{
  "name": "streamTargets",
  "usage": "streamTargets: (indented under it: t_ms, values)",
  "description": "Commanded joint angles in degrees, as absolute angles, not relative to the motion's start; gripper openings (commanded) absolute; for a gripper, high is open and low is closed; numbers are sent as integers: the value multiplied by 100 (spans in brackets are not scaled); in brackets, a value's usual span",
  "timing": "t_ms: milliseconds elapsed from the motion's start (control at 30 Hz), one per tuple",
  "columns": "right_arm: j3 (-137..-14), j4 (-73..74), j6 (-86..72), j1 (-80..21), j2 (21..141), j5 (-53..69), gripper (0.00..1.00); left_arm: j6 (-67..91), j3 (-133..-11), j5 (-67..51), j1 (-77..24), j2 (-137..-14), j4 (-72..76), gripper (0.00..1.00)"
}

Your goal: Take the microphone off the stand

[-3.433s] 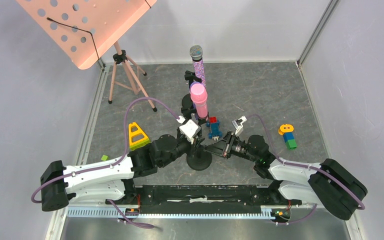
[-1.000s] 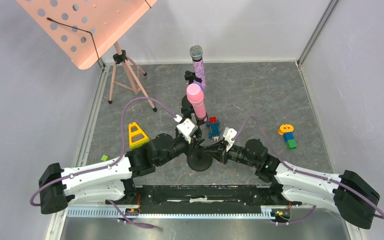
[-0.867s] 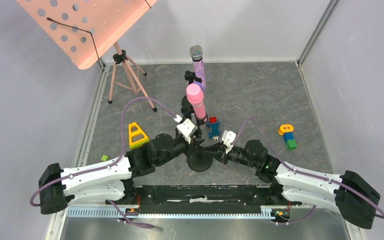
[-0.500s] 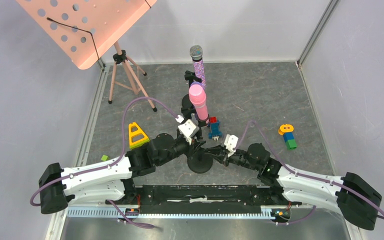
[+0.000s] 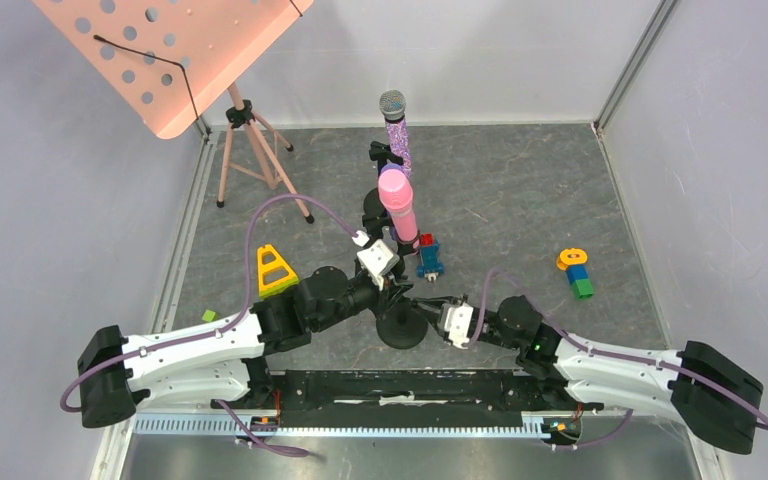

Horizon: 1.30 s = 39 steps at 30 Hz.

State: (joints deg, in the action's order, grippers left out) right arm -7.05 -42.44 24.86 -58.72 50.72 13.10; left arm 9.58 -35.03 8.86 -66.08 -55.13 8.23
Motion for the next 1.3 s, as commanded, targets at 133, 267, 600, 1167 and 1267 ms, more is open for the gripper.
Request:
streamTargets:
  t_ms: [133,267,600,1167,1267]
  values:
    - [-544,-4464,1642,-5924,4359,217,67,1418,-3642,104,-6770,-5511,1104,2]
    - [-168,-4335,115,-5924,3582,-236,68,1382,-3691,96,-6776,-5512,1034,2]
    - [-228,-3136,-3269,-5924,2628,-1390,63,1177,-3863,335,-6774,-5588,835,2]
    - [-1187,-1271,-7649,-5915,3396,-1937,68,403,-4360,1029,-6783,-5633,136,2]
    - [-1403,-958,-8002,-5919,3580,-1746,67,417,-4106,1171,-6780,-5450,302,2]
